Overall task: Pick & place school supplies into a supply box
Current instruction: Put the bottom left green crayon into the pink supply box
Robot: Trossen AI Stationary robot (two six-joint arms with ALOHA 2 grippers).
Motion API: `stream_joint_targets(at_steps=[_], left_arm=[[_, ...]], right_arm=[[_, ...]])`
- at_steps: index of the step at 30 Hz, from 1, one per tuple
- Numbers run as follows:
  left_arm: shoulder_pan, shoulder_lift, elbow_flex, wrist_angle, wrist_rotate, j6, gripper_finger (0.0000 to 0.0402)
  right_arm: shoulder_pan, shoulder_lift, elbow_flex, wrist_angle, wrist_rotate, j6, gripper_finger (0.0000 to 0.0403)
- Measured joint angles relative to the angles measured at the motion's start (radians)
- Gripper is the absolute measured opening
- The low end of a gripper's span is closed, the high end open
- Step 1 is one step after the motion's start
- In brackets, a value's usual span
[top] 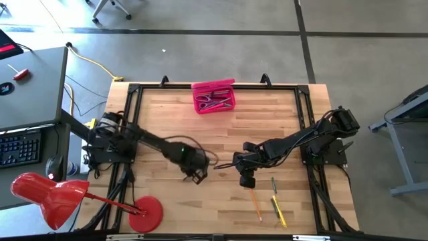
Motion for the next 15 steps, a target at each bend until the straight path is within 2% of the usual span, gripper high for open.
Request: stream_joint_targets(at_steps=[7, 15], left_arm=[[0.179, -0.001, 0.054, -0.008, -0.007, 0.231, 0.0043], [0.402, -0.002, 0.270, -0.036, -0.132, 0.605, 0.0043]], right_arm=[[0.000, 0.000, 0.000, -0.001, 0.000, -0.052, 0.0114], [0.000, 0.000, 0.000, -0.055, 0.000, -0.100, 0.0114]])
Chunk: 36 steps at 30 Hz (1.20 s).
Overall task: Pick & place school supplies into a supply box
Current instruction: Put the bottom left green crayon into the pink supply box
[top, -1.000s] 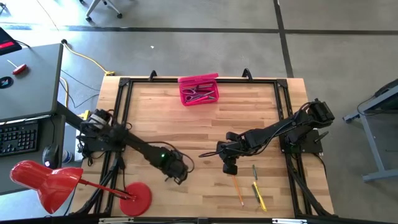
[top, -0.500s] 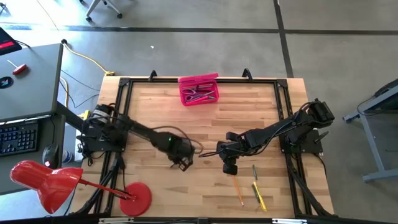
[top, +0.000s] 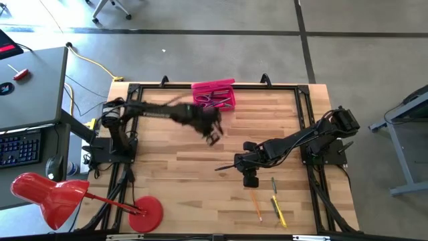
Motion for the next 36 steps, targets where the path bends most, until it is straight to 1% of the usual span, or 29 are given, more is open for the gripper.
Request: stream_joint_targets(at_steps=[3, 6, 11, 14, 17, 19, 21, 23, 26, 28, 32, 36], left_arm=[[0.080, -0.001, 0.081, -0.002, -0.040, 0.127, 0.0044], [0.159, -0.002, 0.131, -0.002, -0.049, 0.220, 0.0048], [0.255, -0.001, 0.117, -0.004, -0.033, 0.328, 0.0050], [0.265, 0.027, 0.113, 0.004, -0.092, 0.410, 0.0050], [0.262, 0.061, 0.111, 0.032, -0.162, 0.532, 0.0051], [0.262, 0.088, 0.111, 0.042, -0.177, 0.609, 0.0051], [0.262, 0.127, 0.112, 0.082, -0.181, 0.654, 0.0051], [0.262, 0.162, 0.111, 0.106, -0.212, 0.660, 0.0051], [0.262, 0.196, 0.111, 0.150, -0.321, 0.672, 0.0051], [0.263, 0.212, 0.111, 0.152, -0.356, 0.706, 0.0051], [0.262, 0.226, 0.111, 0.156, -0.360, 0.718, 0.0057], [0.262, 0.227, 0.111, 0.182, -0.362, 0.719, 0.0092]], right_arm=[[0.001, 0.000, 0.000, -0.021, 0.000, 0.004, 0.0114], [0.009, 0.000, 0.000, -0.055, 0.001, -0.002, 0.0114], [0.028, 0.000, 0.000, -0.094, 0.024, -0.003, 0.0114], [0.036, 0.000, 0.000, -0.093, 0.047, -0.025, 0.0114], [0.036, 0.000, 0.000, -0.091, 0.048, -0.026, 0.0114], [0.036, 0.000, 0.000, -0.092, 0.048, -0.025, 0.0114], [0.036, 0.000, 0.000, -0.094, 0.049, -0.024, 0.0114], [0.036, 0.000, 0.000, -0.094, 0.044, -0.023, 0.0114], [0.036, 0.000, 0.000, -0.095, 0.042, -0.023, 0.0114], [0.036, 0.000, 0.000, -0.094, 0.042, -0.023, 0.0114], [0.036, 0.000, 0.000, -0.094, 0.042, -0.023, 0.0114], [0.036, 0.000, 0.000, -0.089, 0.042, -0.023, 0.0114]])
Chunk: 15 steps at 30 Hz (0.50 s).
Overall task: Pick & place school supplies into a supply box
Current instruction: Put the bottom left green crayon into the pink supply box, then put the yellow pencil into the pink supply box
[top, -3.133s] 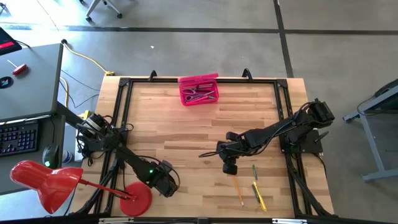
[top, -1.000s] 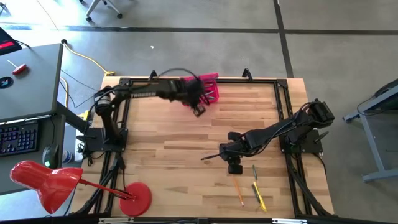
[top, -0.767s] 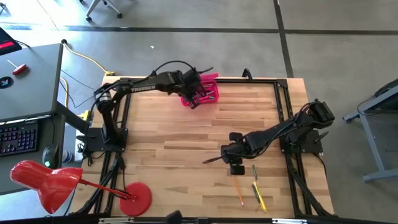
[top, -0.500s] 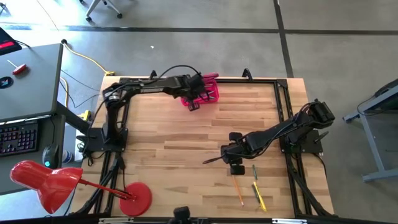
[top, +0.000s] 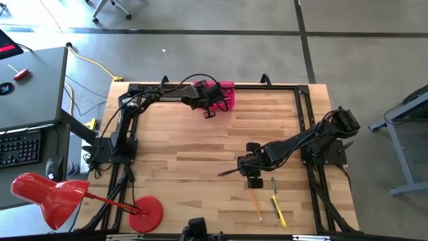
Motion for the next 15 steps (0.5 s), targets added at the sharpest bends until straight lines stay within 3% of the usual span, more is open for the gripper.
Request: stream_joint_targets(at_steps=[7, 15], left_arm=[[-0.025, 0.001, 0.018, -0.009, -0.001, -0.008, 0.0157], [-0.101, 0.002, 0.156, -0.135, -0.014, -0.103, 0.0157]], right_arm=[[0.000, 0.000, 0.000, 0.051, 0.000, 0.039, 0.0114], [-0.030, 0.000, 0.001, 0.125, -0.004, 0.158, 0.0114]])
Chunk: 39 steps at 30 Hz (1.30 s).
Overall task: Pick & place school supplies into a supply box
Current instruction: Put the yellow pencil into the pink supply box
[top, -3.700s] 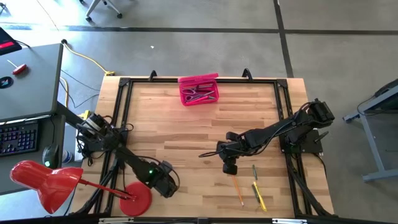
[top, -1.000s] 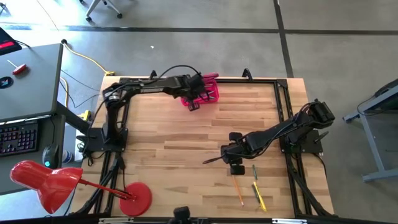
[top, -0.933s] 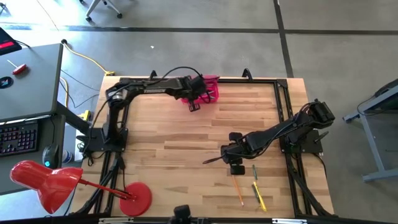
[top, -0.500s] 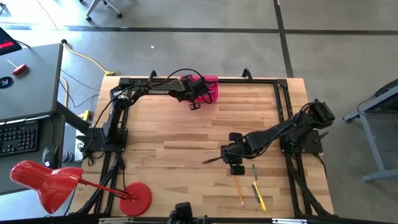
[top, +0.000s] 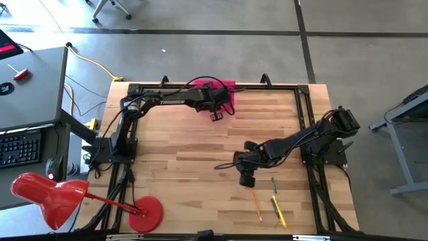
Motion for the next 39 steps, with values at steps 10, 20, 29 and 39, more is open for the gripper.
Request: stream_joint_targets(at_steps=[10, 20, 29, 39], left_arm=[[-0.123, 0.000, 0.337, -0.483, 0.172, -0.093, 0.0120], [-0.167, -0.002, 0.595, -0.855, 0.269, -0.204, 0.0087], [-0.169, -0.097, 0.647, -0.901, 0.278, -0.310, 0.0084], [-0.167, -0.137, 0.645, -0.895, 0.160, -0.382, 0.0083]], right_arm=[[0.115, 0.000, 0.000, -0.152, -0.038, 0.347, 0.0114], [0.428, 0.005, 0.000, 0.076, 0.290, 0.294, 0.0114], [0.542, 0.058, -0.001, 0.081, 0.606, 0.674, 0.0114], [0.518, 0.174, -0.001, 0.016, 0.599, 0.752, 0.0114]])
